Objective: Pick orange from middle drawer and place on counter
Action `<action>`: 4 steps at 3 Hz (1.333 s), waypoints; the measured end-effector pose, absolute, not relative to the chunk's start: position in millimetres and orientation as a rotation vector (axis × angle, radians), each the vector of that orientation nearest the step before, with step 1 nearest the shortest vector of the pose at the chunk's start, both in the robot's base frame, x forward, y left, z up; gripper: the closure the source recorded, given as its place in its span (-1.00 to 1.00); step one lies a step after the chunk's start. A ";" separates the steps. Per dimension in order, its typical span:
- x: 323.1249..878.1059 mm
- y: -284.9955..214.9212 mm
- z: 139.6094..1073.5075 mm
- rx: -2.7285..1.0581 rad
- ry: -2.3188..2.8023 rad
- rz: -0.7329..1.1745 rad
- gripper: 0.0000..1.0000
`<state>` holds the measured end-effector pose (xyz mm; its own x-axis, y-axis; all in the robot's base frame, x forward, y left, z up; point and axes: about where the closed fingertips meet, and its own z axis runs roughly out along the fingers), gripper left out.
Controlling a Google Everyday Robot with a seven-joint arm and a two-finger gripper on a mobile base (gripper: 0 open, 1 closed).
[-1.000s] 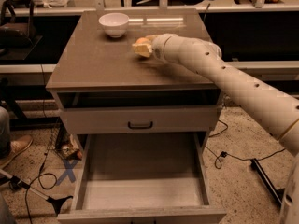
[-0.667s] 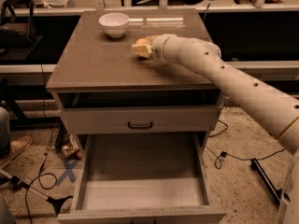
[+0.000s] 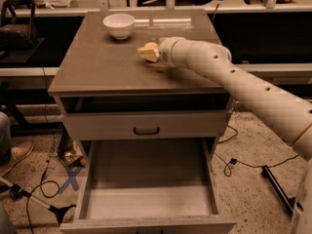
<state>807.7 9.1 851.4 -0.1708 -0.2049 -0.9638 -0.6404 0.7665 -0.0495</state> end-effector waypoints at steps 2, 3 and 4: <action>797.5 -3.4 856.2 -0.628 1.726 0.441 -1.00; 792.6 -13.6 862.5 -0.611 1.711 0.435 -1.00; 778.9 -38.7 880.8 -0.567 1.672 0.415 -1.00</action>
Offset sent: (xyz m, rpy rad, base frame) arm -0.0033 -0.0108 0.0005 0.0188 0.0057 -0.0307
